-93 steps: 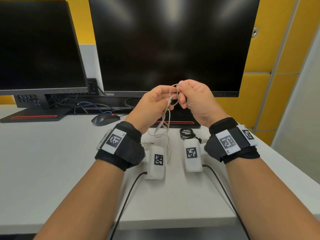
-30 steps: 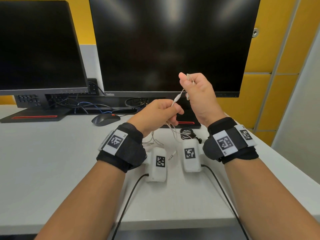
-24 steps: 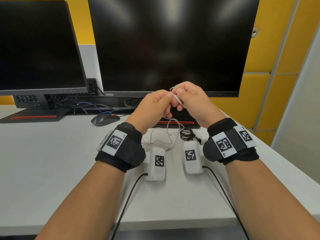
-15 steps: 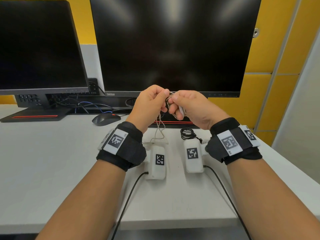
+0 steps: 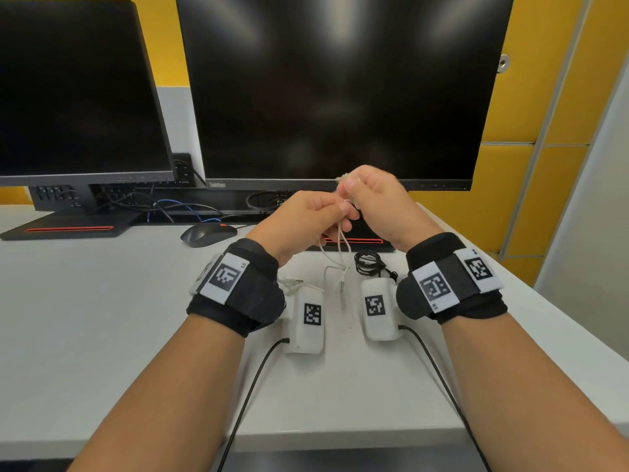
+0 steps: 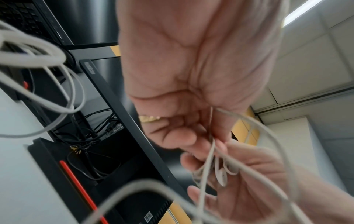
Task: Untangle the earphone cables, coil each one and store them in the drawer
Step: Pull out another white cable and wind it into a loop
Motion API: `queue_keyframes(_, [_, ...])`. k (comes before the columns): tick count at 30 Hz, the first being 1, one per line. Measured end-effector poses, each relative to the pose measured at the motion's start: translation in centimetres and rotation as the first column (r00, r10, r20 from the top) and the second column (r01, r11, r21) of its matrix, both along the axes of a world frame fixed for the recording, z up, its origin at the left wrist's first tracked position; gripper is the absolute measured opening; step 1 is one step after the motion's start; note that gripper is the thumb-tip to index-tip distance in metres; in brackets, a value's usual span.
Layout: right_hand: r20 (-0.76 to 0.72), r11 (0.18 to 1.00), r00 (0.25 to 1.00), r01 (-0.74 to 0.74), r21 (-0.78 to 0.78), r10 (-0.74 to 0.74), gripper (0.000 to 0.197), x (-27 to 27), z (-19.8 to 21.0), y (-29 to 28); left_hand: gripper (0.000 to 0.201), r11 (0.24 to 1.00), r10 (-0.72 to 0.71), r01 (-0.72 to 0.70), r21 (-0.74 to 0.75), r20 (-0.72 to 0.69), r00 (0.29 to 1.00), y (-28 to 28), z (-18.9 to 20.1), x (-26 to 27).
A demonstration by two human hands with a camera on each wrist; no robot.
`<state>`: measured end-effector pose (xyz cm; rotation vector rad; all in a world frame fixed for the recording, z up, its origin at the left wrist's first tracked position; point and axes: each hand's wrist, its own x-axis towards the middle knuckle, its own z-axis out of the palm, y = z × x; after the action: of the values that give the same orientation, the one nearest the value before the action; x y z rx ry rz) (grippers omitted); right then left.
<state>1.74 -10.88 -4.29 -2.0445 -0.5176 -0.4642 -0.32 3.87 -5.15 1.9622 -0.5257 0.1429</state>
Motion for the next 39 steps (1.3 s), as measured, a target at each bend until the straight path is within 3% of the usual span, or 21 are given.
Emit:
queue_keyframes(3, [-0.046,0.988,0.999,-0.014,-0.154,0.007,0.030,-0.3,0.0,0.0,0.022,0.985,0.152,-0.147,-0.086,0.067,0.986,0.2,0.0,0.5])
queue_keyframes(7, [-0.099,0.991,0.994,-0.054,-0.121,0.042,0.036,-0.7,0.2,-0.6,0.019,0.962,0.233,-0.211,-0.176,0.121,0.965,0.3,0.1,0.7])
queue_keyframes(10, [-0.118,0.999,0.992,-0.033,0.015,0.034,0.035,-0.3,0.5,-0.6,0.015,0.935,0.216,-0.188,-0.302,0.061,0.974,0.4,0.1,0.7])
queue_keyframes(13, [-0.133,0.968,0.991,0.001,0.252,0.034,0.034,-0.1,1.1,-0.6,0.012,0.910,0.264,-0.232,-0.344,0.049,0.963,0.8,0.1,0.8])
queue_keyframes(19, [-0.026,0.765,0.979,-0.141,0.628,0.201,0.031,-0.4,1.6,-1.6,0.017,0.922,0.368,-0.365,-0.132,-0.004,0.930,1.1,0.1,1.0])
queue_keyframes(22, [-0.022,0.768,0.983,-0.130,0.627,0.185,0.030,-0.3,1.6,-1.5,0.018,0.945,0.326,-0.326,-0.001,-0.016,0.945,0.7,0.1,0.7])
queue_keyframes(25, [-0.040,0.862,0.992,-0.080,0.501,0.116,0.031,-0.1,1.2,-1.3,0.026,0.961,0.241,-0.240,-0.141,-0.009,0.971,-0.1,0.6,0.3])
queue_keyframes(27, [-0.041,0.897,0.995,-0.066,0.437,0.093,0.032,-0.1,1.0,-0.9,0.036,0.968,0.102,-0.103,-0.229,-0.018,0.995,-0.4,0.8,-0.3])
queue_keyframes(29, [-0.031,0.911,0.997,-0.051,0.408,0.069,0.034,-0.2,0.8,-0.5,0.044,0.987,-0.035,0.027,-0.161,-0.046,0.998,-0.5,0.6,-0.4])
queue_keyframes(31, [-0.032,0.913,0.998,-0.042,0.407,0.061,0.033,-0.3,0.7,-0.3,0.039,0.994,-0.098,0.094,-0.059,-0.069,0.993,-0.5,0.4,-0.6])
queue_keyframes(33, [-0.047,0.910,0.997,-0.035,0.413,0.060,0.032,-0.4,0.7,-0.3,0.025,0.992,-0.114,0.110,-0.068,-0.070,0.991,-0.5,0.2,-0.6])
queue_keyframes(36, [-0.114,0.811,0.975,-0.091,0.578,0.191,0.030,-0.7,1.1,-0.4,0.009,0.963,-0.045,0.030,-0.268,-0.049,0.998,-0.4,0.5,-0.4])
queue_keyframes(39, [-0.080,0.555,0.914,-0.170,0.814,0.398,0.026,-1.3,1.7,-0.5,0.015,0.914,0.035,-0.050,-0.402,-0.044,0.998,-0.1,0.7,-0.3])
